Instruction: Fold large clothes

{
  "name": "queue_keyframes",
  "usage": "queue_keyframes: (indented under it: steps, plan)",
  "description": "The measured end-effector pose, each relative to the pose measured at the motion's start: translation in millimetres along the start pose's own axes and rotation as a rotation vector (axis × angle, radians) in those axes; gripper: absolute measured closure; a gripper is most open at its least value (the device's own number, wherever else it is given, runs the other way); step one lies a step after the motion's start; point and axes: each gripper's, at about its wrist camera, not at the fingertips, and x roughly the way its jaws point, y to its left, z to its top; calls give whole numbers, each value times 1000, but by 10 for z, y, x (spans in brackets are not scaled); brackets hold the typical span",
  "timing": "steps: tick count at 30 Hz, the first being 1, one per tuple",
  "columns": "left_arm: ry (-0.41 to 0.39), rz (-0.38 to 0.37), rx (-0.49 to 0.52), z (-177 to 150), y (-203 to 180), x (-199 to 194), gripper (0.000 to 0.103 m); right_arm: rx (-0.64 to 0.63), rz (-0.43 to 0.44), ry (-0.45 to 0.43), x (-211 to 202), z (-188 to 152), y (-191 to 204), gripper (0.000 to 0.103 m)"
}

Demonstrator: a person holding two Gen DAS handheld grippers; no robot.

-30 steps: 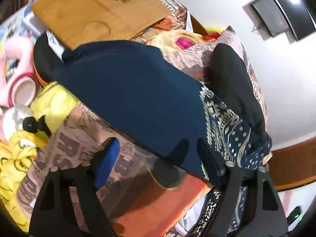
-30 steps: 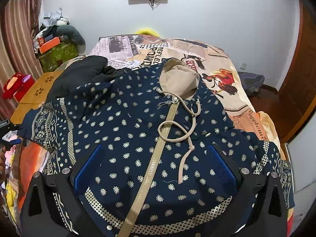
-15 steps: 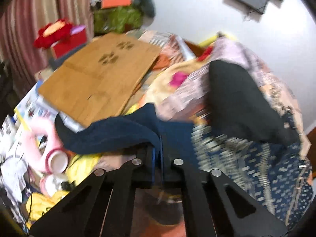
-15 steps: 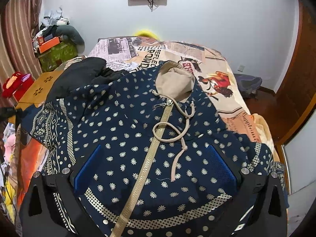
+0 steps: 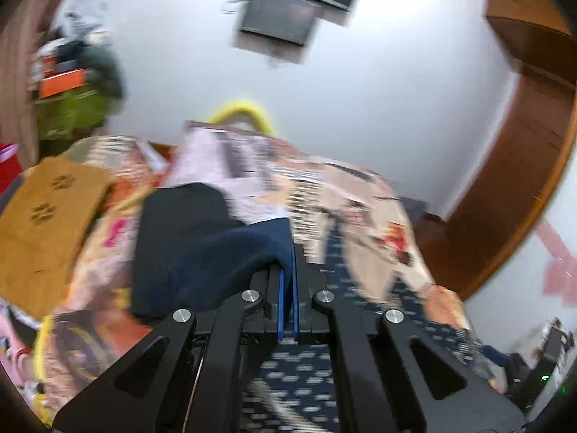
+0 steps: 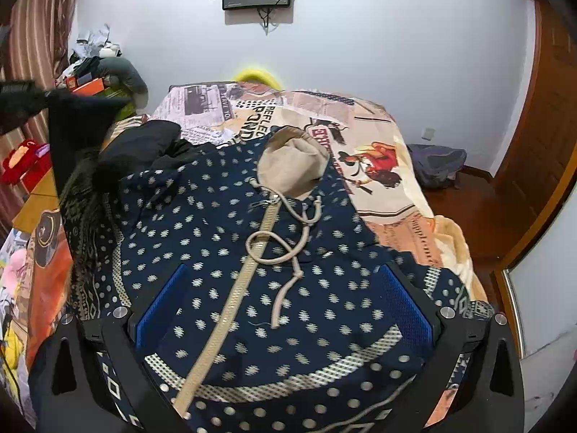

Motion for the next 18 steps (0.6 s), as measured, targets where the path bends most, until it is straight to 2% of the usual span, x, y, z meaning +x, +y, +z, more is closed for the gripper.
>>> queue_keyframes:
  steps: [5,8,12,18]
  plan:
    - [78,-89,121,-152,-732,296,101,-1,-25,-5,-50,-63,-182,0]
    - [181,-152,173,-429,-1051,563,101,-1,-33,9,-59,-130,-300,0]
    - [322,-153,229,-881,-1304,918,101,9,-21,52,-25,-226,-451,0]
    - [560,-132,292,-1652,-1414,1343,101,9,-9,110,10,-363,-549,0]
